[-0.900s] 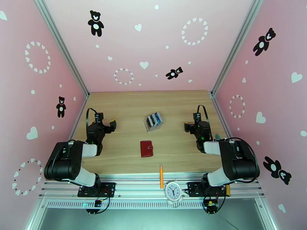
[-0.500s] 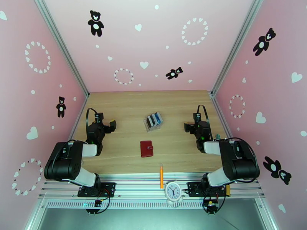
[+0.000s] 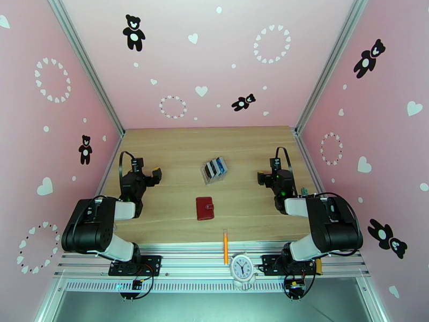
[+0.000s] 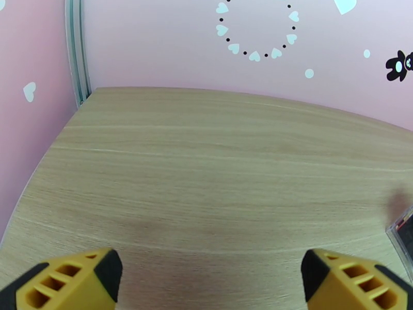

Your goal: Put the credit cards into the card holder

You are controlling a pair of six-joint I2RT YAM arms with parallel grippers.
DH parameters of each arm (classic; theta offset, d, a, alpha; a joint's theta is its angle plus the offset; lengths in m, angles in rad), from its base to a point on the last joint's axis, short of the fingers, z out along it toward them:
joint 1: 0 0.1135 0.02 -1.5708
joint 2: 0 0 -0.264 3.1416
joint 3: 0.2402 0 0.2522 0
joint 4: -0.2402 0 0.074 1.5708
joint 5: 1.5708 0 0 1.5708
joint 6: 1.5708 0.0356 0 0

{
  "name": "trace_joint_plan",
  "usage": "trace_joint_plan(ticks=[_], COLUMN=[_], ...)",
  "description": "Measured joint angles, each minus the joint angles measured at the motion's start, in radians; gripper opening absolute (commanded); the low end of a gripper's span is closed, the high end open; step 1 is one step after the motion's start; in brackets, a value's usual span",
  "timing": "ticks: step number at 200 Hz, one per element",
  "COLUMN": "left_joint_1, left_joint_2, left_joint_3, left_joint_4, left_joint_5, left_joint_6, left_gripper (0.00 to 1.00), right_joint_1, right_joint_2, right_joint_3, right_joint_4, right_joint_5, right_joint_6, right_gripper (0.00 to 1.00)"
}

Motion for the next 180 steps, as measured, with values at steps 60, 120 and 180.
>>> trace_joint_plan(ticks=[60,120,180], left_joint_1=[0.0,-0.017,-0.154], left_joint_2=[0.0,-0.17,-0.513], left_joint_3=[0.0,-0.11,-0.127], left_joint_4=[0.002,0.034,-0.105], left_joint_5=[0.0,-0.076,-0.246], left_joint_6=[0.0,-0.009,0.0], left_gripper=[0.98,0.98,0.98], right_joint_1=[-0.001,0.005,0.057], right_joint_2=[0.0,-0.004,-0.133], right_joint_3=[0.0,-0.033,0.052], right_joint_4=[0.0,0.053,-0.161], right_joint_5=[-0.002,0.002,0.141], right_joint_6=[0.0,-0.002,0.014], right_gripper=[0.99,0.99,0.99])
